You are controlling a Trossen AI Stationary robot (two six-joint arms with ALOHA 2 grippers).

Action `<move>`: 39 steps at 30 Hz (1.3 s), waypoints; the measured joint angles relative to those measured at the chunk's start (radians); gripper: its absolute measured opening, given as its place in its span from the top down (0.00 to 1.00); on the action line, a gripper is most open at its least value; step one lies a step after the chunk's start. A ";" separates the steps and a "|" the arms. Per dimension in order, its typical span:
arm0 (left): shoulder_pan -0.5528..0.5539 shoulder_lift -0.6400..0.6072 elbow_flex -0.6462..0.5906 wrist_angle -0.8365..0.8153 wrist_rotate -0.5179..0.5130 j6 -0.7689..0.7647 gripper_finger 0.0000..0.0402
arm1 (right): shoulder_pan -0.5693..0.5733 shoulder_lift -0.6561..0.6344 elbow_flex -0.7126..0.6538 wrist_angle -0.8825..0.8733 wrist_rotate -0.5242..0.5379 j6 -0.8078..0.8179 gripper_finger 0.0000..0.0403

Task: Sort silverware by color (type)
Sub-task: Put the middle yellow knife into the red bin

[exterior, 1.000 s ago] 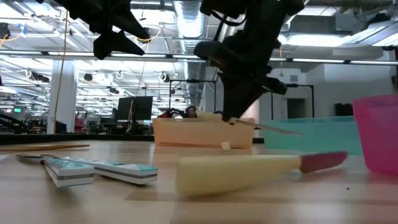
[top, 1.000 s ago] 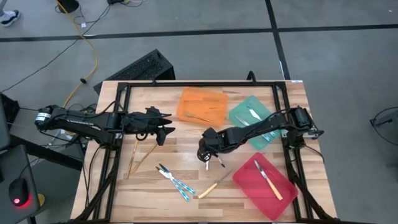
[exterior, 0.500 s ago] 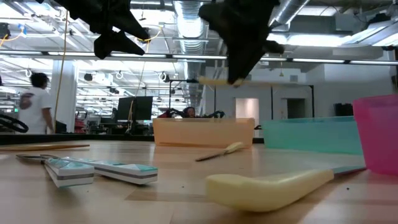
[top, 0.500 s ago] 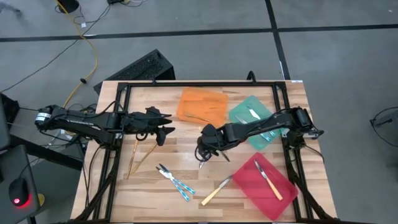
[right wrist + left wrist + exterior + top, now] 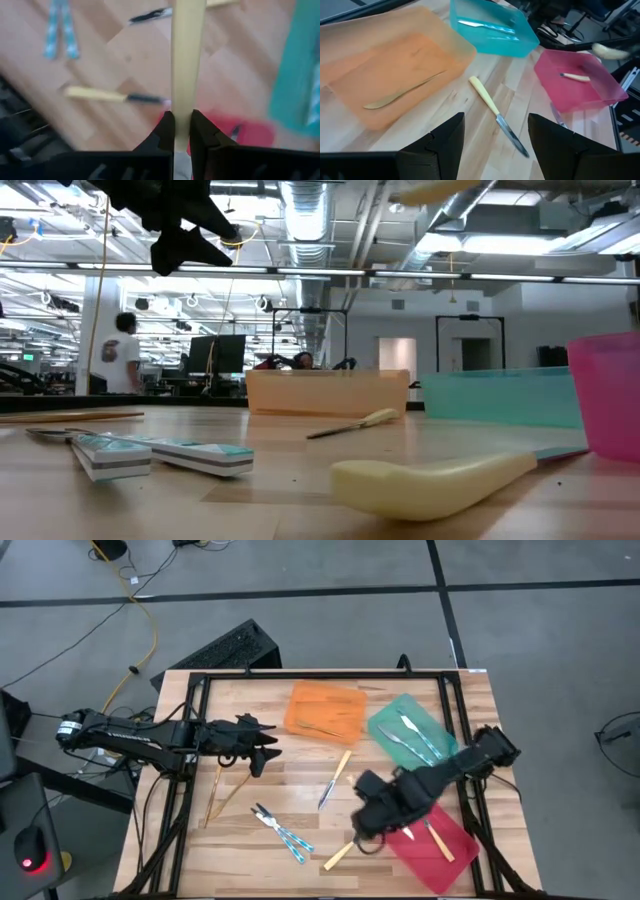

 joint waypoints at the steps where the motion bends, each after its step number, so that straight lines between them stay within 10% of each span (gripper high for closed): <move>1: 0.000 0.000 0.000 0.000 0.000 0.000 0.50 | 0.023 -0.007 0.000 0.001 -0.015 0.046 0.92; 22: 0.001 0.000 0.000 0.008 -0.079 -0.090 0.50 | 0.416 -0.119 -0.296 0.012 -0.106 0.835 0.92; 39: 0.005 0.048 0.000 0.001 -0.136 -0.157 0.50 | 0.483 -0.371 -0.813 0.431 -0.048 0.889 0.92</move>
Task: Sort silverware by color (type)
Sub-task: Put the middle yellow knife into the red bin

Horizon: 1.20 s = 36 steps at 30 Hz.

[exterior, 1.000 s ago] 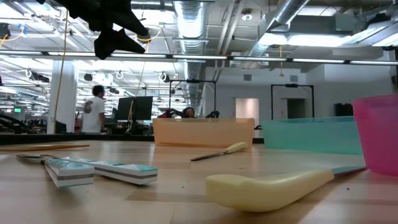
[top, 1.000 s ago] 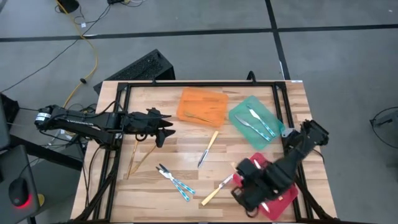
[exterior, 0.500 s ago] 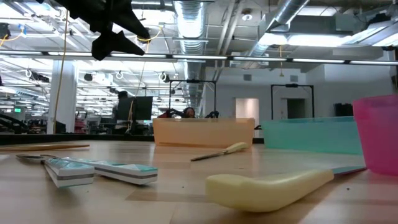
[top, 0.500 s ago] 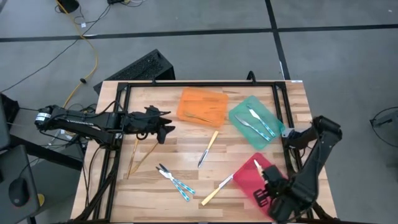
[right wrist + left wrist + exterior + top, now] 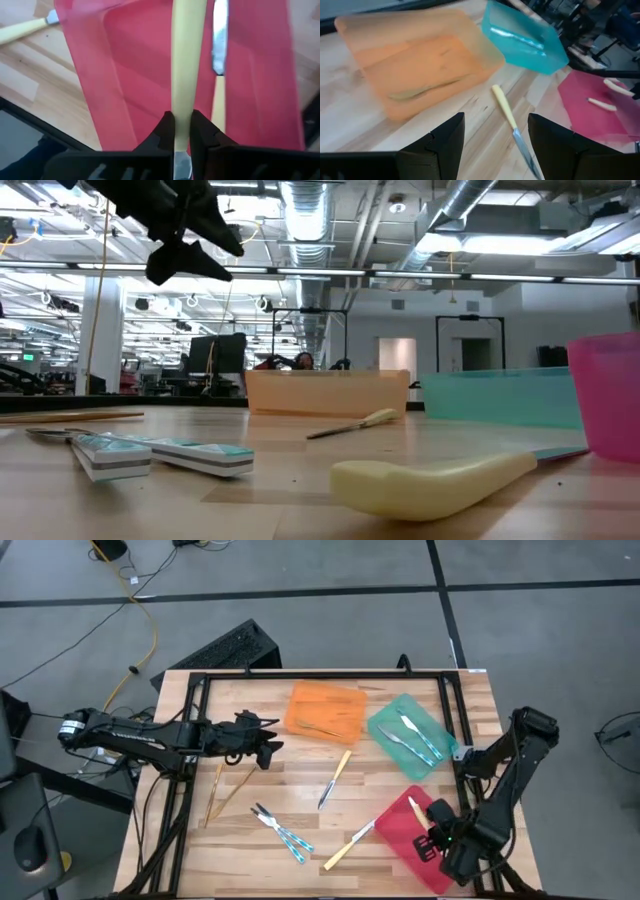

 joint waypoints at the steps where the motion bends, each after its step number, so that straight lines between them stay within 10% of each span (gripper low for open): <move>1: 0.000 0.009 0.000 0.004 0.003 -0.006 0.50 | -0.001 -0.003 -0.019 0.024 0.001 -0.013 0.92; 36: 0.000 0.055 0.000 0.011 0.038 -0.037 0.50 | -0.154 -0.002 -0.300 0.356 -0.043 -0.272 0.87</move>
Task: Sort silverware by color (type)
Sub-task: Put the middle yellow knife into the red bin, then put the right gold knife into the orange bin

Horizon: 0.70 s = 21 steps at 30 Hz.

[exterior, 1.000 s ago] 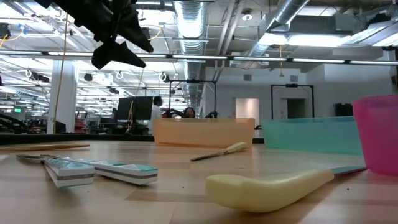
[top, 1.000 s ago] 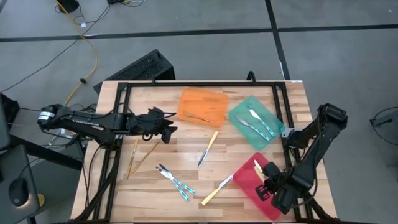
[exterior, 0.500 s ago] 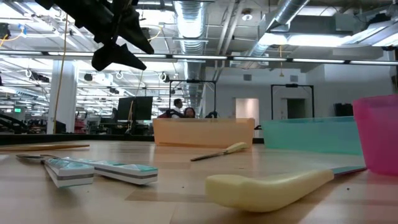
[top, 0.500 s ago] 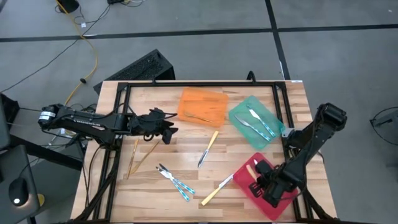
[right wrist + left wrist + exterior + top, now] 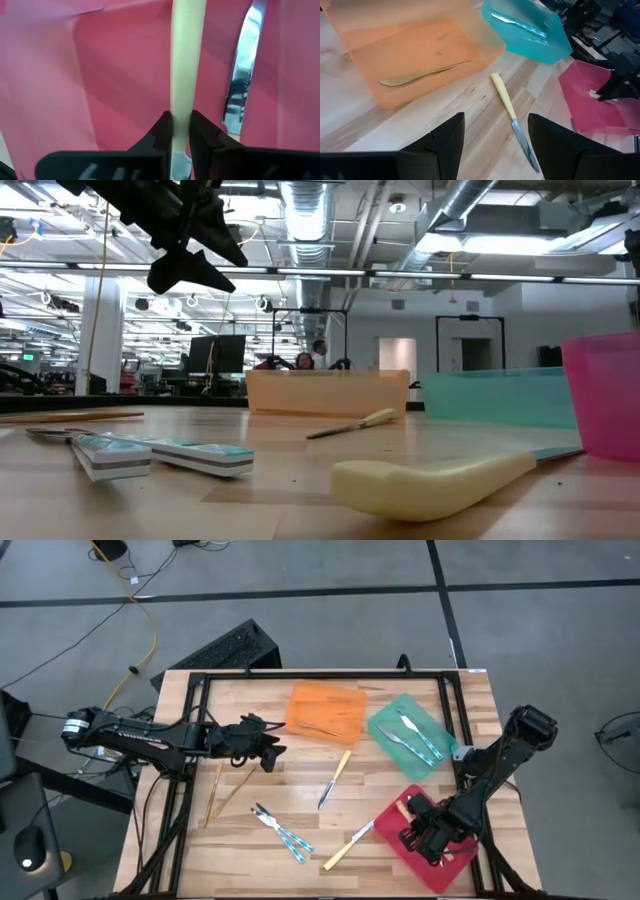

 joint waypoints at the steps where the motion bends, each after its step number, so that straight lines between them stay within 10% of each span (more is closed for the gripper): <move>1: 0.000 0.000 0.000 0.000 0.002 0.000 0.50 | -0.001 0.000 -0.001 0.000 -0.001 0.000 0.86; 21: 0.000 0.000 0.000 0.000 0.024 0.000 0.50 | -0.006 0.000 -0.003 -0.023 -0.015 0.000 0.65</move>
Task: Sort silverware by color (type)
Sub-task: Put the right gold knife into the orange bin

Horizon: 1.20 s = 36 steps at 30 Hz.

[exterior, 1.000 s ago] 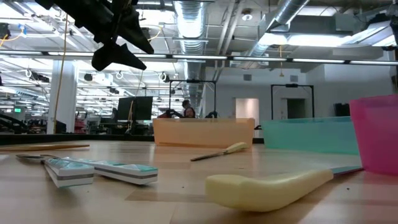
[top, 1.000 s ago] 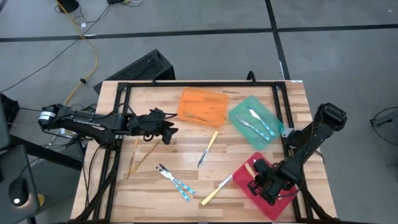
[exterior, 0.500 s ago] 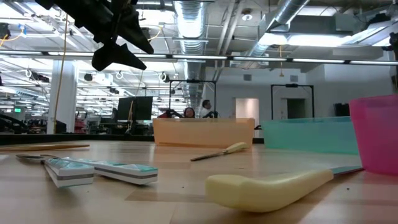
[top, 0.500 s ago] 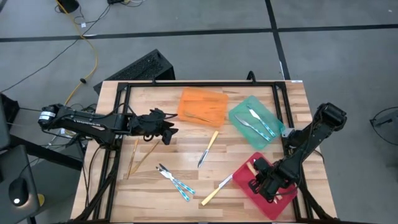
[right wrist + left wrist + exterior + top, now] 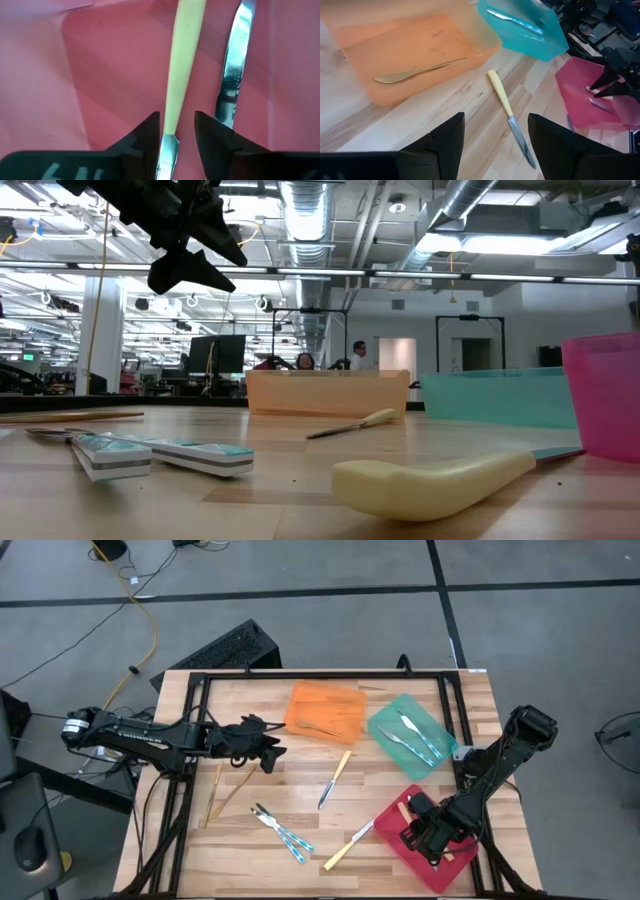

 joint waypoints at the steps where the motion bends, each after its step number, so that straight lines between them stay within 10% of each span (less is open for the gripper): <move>1: 0.000 0.000 0.000 0.000 0.004 0.000 0.50 | 0.000 0.000 0.000 0.000 0.000 0.000 0.64; 25: 0.000 0.000 0.001 0.053 0.202 0.010 0.50 | -0.006 -0.007 0.208 -0.282 0.036 -0.138 0.64; 36: 0.000 -0.001 0.157 -0.380 0.145 -0.057 0.50 | -0.006 -0.126 0.340 -0.457 0.265 -0.136 0.64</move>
